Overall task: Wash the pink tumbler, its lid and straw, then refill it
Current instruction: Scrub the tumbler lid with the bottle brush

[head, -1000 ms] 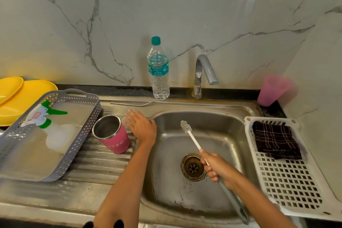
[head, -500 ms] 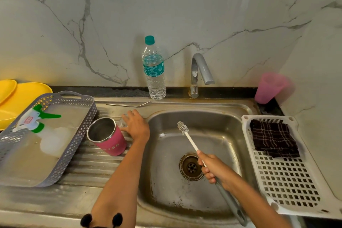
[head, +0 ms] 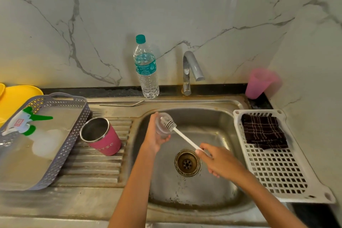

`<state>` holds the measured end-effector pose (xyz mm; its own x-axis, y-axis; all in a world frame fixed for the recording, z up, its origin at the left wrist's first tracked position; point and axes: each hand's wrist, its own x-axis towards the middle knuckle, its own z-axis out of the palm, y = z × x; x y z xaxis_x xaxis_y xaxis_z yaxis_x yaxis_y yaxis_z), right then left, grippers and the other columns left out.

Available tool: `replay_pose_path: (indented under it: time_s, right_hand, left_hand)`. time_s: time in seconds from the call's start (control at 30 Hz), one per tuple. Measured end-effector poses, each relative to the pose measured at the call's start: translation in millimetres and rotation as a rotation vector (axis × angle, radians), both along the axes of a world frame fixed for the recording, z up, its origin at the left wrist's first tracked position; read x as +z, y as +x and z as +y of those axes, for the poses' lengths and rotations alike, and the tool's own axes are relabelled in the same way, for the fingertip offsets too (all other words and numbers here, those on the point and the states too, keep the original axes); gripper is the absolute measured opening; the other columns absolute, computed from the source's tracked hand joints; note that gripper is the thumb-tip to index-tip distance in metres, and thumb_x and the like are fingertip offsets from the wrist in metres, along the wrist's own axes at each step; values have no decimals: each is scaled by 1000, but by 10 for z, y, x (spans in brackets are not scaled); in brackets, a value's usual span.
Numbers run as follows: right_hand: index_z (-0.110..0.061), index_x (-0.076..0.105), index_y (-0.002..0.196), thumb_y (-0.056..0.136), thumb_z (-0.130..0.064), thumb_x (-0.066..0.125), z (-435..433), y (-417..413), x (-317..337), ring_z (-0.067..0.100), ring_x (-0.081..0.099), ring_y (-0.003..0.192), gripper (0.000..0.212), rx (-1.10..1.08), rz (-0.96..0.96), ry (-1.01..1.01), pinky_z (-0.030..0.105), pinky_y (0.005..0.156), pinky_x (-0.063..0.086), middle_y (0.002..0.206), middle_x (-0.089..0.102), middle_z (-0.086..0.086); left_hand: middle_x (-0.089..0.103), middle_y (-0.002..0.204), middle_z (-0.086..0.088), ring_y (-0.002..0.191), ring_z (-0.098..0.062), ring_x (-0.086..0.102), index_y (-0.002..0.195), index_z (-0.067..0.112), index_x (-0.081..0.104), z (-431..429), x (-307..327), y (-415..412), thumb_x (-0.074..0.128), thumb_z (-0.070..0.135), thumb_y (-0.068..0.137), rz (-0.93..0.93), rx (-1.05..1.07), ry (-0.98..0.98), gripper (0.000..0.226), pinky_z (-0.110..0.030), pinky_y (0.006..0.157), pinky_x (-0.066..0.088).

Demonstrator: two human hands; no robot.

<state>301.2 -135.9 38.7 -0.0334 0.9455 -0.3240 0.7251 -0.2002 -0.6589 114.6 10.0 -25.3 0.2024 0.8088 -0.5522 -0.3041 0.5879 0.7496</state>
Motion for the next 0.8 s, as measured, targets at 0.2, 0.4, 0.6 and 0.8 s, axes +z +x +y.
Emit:
replay_pose_path:
  time_s: [0.2,0.4,0.6,0.8]
  right_hand:
    - [-20,52,102,102,-42,31,34,93,154,8,51,57,30,90,-388,140,19,49,32,70,53,-7]
    - [-19,42,117,104,-33,23,1,126,182,22,54,66,27,126,-645,216,28,57,34,77,59,-1]
    - [-19,47,111,104,-34,24,3,80,299,13,43,50,28,202,-650,346,25,47,27,59,40,-9]
    - [-20,49,109,103,-36,24,-56,168,231,17,47,61,30,160,-668,287,27,55,31,72,50,-3]
  left_hand:
    - [64,117,-18,112,-34,61,119,13,61,-124,-133,116,64,53,84,-258,2,-69,53,-53,82,54]
    - [64,107,-15,96,-29,64,108,15,61,-124,31,191,59,47,90,-183,3,-36,36,-39,77,53]
    - [61,114,-16,100,-28,62,109,17,63,-163,39,179,60,48,88,-71,-61,46,38,-35,68,55]
    - [59,120,-14,102,-27,60,123,15,59,-26,138,110,61,48,90,76,-80,159,47,-33,62,54]
